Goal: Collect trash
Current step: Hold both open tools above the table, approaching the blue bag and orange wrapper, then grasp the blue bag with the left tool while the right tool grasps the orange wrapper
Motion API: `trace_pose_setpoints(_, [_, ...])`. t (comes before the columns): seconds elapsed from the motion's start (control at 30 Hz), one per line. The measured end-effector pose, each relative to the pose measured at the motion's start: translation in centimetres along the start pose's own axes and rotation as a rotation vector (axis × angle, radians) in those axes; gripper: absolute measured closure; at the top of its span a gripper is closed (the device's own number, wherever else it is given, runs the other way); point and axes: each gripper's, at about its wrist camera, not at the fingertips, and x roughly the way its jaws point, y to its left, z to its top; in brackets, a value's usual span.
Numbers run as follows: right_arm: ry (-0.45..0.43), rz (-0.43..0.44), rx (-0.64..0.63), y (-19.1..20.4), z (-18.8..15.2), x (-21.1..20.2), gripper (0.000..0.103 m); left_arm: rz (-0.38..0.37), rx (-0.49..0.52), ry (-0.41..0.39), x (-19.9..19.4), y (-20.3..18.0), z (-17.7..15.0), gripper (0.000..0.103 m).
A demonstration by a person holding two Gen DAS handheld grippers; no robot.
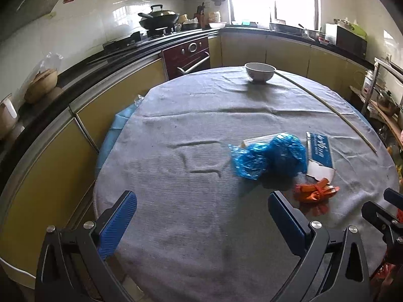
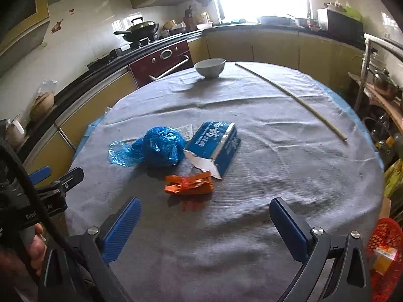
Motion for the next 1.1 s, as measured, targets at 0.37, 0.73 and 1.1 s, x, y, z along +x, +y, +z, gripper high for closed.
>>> trace_pose_setpoints(0.37, [0.008,0.019,0.014,1.7,0.7,1.8,0.0,-0.018,0.011,-0.008,1.1,1.2,0.7,0.0])
trace_pose_setpoints(0.73, [0.027,0.029,0.015,2.8,0.8,3.6,0.003,-0.022,0.003,0.004,2.2,1.9,1.1,0.0])
trace_pose_setpoints(1.1, [0.075,0.041,0.02,3.4,0.6,6.7,0.021,-0.181,0.056,0.027,5.0,2.1,3.4,0.0])
